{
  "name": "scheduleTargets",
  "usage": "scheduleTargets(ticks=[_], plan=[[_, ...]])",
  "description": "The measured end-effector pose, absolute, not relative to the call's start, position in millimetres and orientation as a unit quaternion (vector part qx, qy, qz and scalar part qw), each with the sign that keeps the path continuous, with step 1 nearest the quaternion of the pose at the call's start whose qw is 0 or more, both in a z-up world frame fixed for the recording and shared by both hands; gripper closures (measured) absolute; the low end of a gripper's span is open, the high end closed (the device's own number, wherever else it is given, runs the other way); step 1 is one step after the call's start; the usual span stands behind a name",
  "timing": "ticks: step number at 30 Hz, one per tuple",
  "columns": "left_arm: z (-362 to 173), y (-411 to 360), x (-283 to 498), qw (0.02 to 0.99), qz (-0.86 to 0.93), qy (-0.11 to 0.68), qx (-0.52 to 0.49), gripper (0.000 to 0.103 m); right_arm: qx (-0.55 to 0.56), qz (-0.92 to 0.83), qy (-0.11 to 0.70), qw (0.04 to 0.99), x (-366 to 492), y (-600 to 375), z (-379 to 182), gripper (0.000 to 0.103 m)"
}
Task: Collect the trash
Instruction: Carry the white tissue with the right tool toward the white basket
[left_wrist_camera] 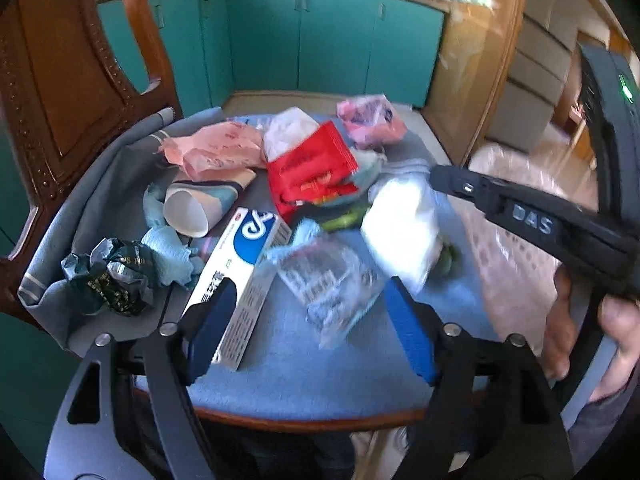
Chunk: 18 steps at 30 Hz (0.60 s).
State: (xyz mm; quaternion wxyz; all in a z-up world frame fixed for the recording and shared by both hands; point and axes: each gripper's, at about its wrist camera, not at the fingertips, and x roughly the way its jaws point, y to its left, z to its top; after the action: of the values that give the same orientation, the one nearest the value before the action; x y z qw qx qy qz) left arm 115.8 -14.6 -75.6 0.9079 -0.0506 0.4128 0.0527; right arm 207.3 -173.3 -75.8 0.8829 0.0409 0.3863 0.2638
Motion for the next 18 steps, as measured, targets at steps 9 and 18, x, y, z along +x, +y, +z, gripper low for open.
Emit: scheduleTargets(ticks=[9, 18], plan=[[-102.3, -33.4, 160.7, 0.893, 0.068, 0.446, 0.011, 0.035, 0.065, 0.254, 0.384, 0.885, 211.4, -192.2, -71.0, 0.094], [-106.4, -17.2, 154.3, 0.891, 0.067, 0.449, 0.0, 0.091, 0.054, 0.256, 0.405, 0.876, 213.2, -187.1, -78.9, 0.058]])
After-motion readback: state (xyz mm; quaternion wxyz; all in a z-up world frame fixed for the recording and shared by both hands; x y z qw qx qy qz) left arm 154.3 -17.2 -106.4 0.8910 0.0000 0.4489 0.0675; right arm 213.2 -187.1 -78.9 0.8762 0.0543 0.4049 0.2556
